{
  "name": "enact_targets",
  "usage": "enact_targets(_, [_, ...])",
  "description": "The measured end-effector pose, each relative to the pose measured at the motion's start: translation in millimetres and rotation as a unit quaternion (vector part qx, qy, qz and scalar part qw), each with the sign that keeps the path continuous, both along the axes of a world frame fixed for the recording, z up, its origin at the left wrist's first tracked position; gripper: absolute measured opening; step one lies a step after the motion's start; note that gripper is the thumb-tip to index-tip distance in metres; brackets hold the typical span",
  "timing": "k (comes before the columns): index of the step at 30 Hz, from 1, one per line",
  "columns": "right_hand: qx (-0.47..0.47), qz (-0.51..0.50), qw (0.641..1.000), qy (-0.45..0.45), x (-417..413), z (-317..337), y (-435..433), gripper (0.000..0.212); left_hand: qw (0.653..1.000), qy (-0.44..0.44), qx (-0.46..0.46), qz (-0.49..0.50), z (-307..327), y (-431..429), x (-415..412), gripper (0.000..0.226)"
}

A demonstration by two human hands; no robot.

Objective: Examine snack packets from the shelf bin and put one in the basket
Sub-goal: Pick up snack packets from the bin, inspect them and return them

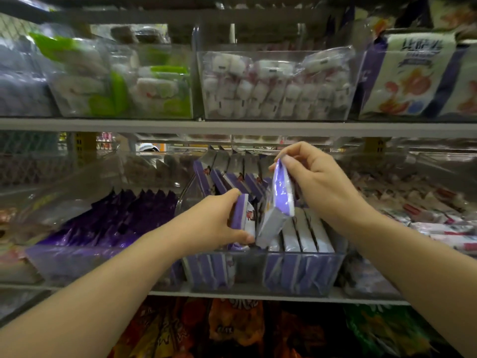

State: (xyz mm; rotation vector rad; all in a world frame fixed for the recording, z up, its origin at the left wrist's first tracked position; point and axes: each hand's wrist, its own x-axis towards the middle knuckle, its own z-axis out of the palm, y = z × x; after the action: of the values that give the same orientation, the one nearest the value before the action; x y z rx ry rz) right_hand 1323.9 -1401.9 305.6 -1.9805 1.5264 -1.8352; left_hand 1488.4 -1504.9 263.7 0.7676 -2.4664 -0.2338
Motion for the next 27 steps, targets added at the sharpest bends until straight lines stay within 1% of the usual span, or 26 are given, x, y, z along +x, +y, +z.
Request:
enact_targets(4, [-0.019, 0.003, 1.0, -0.01, -7, 2, 9, 0.022, 0.994, -0.063, -0.088, 0.01, -7, 3, -11, 0.048])
enact_targets(6, [-0.025, 0.001, 0.999, -0.019, -11, 0, 11, 0.023, 0.99, -0.093, -0.109, 0.007, -5, 4, -9, 0.039])
enact_targets(8, [-0.03, -0.001, 0.999, -0.027, -13, -4, 12, 0.022, 0.987, -0.12, -0.107, -0.006, -3, 4, -5, 0.031])
enact_targets(10, [-0.038, -0.009, 0.999, -0.026, -13, -8, 13, 0.021, 0.986, -0.129, -0.1, -0.017, -5, 5, -1, 0.028])
enact_targets(14, [-0.056, -0.017, 0.998, -0.038, -9, -14, 11, 0.021, 0.991, -0.126, -0.047, -0.005, -16, 14, 4, 0.048])
enact_targets(17, [-0.088, -0.033, 0.995, -0.033, -6, -18, 12, 0.019, 0.984, -0.156, -0.079, 0.017, -19, 24, 4, 0.044])
enact_targets(19, [-0.129, -0.044, 0.99, -0.042, -4, -22, 16, 0.019, 0.984, -0.152, -0.09, 0.024, -18, 28, 5, 0.039])
enact_targets(21, [-0.179, -0.055, 0.981, -0.058, -2, -26, 22, 0.022, 0.99, -0.093, -0.101, 0.021, -17, 31, 8, 0.04])
enact_targets(23, [-0.226, -0.058, 0.969, -0.084, 1, -33, 29, 0.024, 0.995, 0.027, -0.084, 0.036, -20, 36, 10, 0.045])
enact_targets(25, [-0.256, -0.045, 0.958, -0.122, 8, -45, 33, 0.024, 0.982, 0.176, -0.024, 0.064, -25, 46, 13, 0.05])
enact_targets(26, [-0.265, -0.036, 0.953, -0.141, 12, -52, 35, 0.023, 0.97, 0.233, 0.022, 0.064, -27, 51, 15, 0.048])
enact_targets(27, [-0.268, -0.027, 0.95, -0.158, 17, -60, 36, 0.022, 0.958, 0.27, 0.077, 0.052, -29, 56, 16, 0.043])
